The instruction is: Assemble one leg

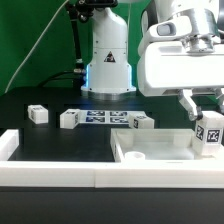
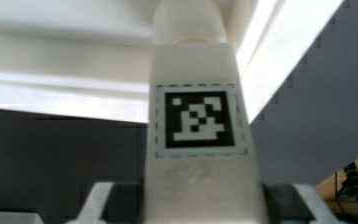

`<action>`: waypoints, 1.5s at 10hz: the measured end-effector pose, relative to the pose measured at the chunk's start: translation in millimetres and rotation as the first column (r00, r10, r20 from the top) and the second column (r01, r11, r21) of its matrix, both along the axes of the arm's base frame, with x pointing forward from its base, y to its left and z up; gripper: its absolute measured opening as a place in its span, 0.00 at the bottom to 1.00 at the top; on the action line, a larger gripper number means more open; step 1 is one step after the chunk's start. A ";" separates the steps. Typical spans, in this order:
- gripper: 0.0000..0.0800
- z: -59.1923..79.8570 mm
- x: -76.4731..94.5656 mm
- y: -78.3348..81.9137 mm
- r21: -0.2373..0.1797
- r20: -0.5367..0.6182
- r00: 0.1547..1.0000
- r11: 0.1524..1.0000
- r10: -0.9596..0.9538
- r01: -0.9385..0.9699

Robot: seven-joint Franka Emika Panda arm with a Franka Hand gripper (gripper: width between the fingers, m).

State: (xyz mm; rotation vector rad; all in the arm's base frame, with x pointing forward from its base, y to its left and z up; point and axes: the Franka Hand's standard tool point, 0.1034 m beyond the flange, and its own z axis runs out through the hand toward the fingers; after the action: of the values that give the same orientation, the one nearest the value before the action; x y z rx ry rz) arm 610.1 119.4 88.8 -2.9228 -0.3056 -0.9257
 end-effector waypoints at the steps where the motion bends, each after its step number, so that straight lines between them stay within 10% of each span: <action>1: 0.45 -1.7 -1.1 0.0 -0.001 -0.008 1.000 1.000 0.001 -0.001; 3: 0.77 -1.9 -1.1 0.0 -0.001 -0.008 1.000 1.000 0.001 -0.001; 10: 0.81 22.3 3.1 0.3 -0.004 -0.046 0.999 1.000 0.012 -0.012; 15: 0.81 6.6 1.9 -2.1 -0.014 -0.254 0.967 0.999 0.025 -0.030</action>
Offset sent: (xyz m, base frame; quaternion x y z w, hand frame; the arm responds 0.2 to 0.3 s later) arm 0.0000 0.0000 0.0000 0.0000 0.0000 0.0000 1.0000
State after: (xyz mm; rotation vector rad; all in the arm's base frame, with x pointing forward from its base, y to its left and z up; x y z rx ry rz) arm 612.0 117.3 95.3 -2.9980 -0.3378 -0.5374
